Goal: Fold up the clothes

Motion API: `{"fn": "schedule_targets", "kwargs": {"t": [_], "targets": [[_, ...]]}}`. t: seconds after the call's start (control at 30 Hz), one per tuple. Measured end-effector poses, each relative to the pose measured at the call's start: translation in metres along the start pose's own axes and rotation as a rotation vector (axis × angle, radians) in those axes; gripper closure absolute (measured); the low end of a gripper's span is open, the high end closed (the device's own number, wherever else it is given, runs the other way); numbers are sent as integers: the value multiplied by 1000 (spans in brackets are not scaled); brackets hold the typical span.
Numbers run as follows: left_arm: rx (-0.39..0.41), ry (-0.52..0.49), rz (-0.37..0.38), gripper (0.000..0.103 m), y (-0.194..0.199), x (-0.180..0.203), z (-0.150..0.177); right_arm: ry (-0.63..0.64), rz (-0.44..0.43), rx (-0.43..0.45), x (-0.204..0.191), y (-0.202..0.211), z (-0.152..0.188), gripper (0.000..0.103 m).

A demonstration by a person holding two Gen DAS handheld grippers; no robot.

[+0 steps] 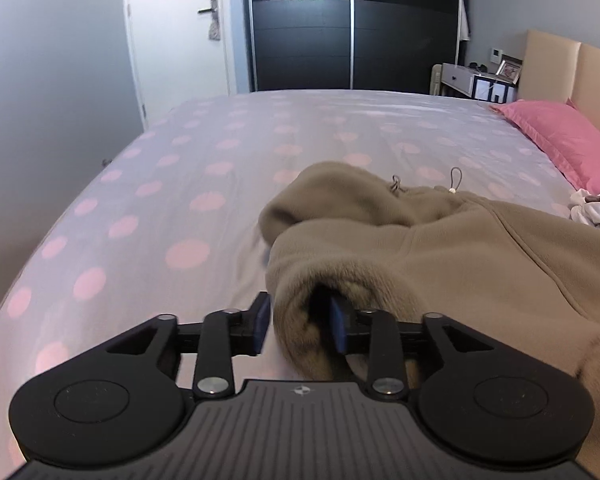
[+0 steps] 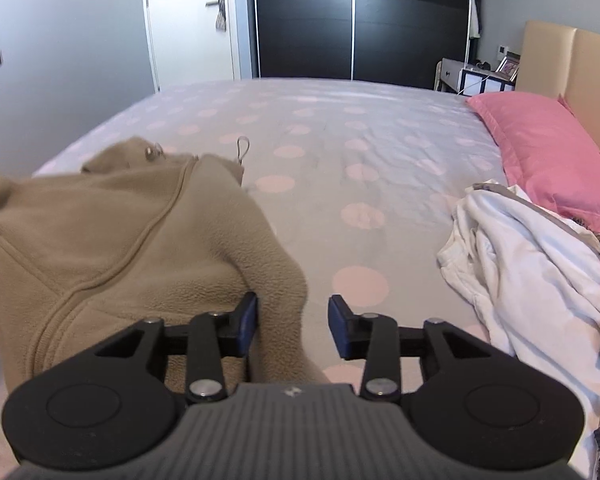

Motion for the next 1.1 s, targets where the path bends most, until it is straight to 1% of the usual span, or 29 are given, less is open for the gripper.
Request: {"fn": "schedule_targets", "kwargs": {"t": [0.03, 0.07, 0.13, 0.2, 0.3, 0.33, 0.37, 0.4, 0.5, 0.63, 0.77, 0.9, 1.0, 1.1], "targets": [[-3, -5, -4, 57, 6, -2, 2, -3, 4, 11, 1, 6, 1, 53], [-4, -11, -5, 50, 12, -3, 5, -8, 11, 23, 3, 11, 2, 52], [2, -34, 12, 48, 25, -4, 8, -18, 25, 43, 6, 22, 4, 51], [6, -33, 23, 46, 38, -5, 7, -41, 43, 42, 11, 27, 7, 51], [20, -13, 39, 44, 58, -8, 11, -74, 64, 3, 17, 31, 21, 50], [19, -11, 59, 43, 63, -8, 15, -83, 67, -14, 19, 31, 27, 50], [14, -10, 90, 39, 68, -6, 21, -91, 70, -31, 21, 32, 33, 50], [9, -8, 119, 36, 72, -4, 26, -94, 74, -46, 22, 32, 38, 50], [-25, -18, 179, 36, 77, 7, 48, -85, 95, -80, 25, 33, 51, 48], [-71, -105, 225, 36, 80, 29, 81, -96, 119, -142, 31, 33, 74, 47], [-148, -155, 260, 36, 77, 53, 118, -135, 84, -229, 33, 25, 104, 46], [-217, -225, 278, 36, 70, 78, 148, -149, 37, -310, 30, 19, 132, 34], [-237, -292, 303, 37, 69, 98, 161, -153, 38, -349, 32, 15, 145, 34], [-240, -334, 318, 37, 69, 112, 168, -211, 47, -382, 44, 11, 155, 32]]}}
Point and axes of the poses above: each gripper's, at about its wrist camera, not at the fingertips, and y roughly against the way its jaws point, x to its right, z to its underside, the point moved 8 cm from there along -y, roughly the way its jaws point, and after that the axes turned 14 degrees about -z, right-handed, at the moved point
